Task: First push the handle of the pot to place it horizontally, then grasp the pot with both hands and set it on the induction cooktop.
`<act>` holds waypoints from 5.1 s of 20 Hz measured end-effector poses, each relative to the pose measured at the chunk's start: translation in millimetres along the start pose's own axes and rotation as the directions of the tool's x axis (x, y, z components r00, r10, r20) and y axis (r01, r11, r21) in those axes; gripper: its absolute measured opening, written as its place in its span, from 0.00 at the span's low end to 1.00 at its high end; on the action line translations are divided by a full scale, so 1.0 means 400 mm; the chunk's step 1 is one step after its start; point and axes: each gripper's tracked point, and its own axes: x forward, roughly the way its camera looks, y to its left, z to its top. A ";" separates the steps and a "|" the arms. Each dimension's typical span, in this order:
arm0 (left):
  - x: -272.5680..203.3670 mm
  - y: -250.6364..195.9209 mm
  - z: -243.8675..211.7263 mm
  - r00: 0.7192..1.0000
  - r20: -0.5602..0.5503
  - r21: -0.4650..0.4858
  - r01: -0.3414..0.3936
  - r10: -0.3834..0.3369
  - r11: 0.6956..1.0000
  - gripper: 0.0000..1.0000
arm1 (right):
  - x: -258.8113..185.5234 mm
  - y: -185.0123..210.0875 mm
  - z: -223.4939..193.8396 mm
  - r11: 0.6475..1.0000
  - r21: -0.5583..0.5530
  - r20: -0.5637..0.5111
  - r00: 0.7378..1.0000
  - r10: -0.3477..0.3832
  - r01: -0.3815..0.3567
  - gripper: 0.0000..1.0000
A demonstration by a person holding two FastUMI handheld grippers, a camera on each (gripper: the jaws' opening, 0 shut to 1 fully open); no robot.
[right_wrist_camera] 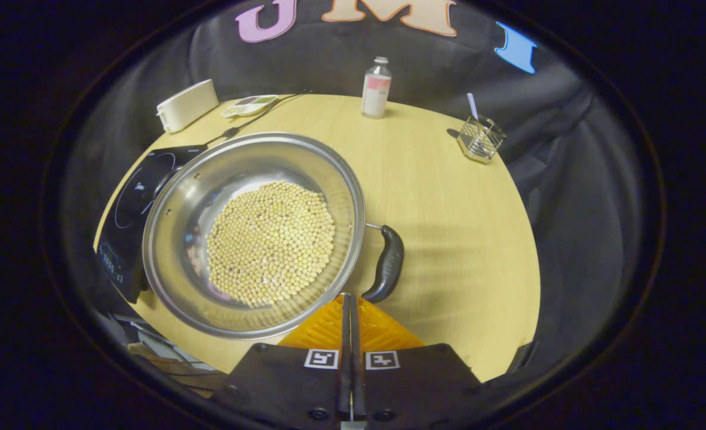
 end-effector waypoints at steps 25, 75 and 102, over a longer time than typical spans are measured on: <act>0.076 -0.197 -0.307 0.928 -0.319 -0.123 0.161 -0.193 0.979 0.96 | -0.082 -0.031 0.035 0.988 0.154 0.117 0.993 -0.034 0.016 0.04; 0.215 -0.536 -0.930 0.495 -0.796 -0.118 0.437 -0.348 0.892 0.96 | 0.106 -0.082 0.117 0.945 0.325 0.020 0.999 0.035 -0.039 0.92; 0.147 -0.523 -0.936 0.528 -0.805 -0.045 0.401 -0.271 0.915 0.63 | 0.136 -0.035 0.069 0.939 0.318 -0.031 0.989 0.146 -0.129 0.53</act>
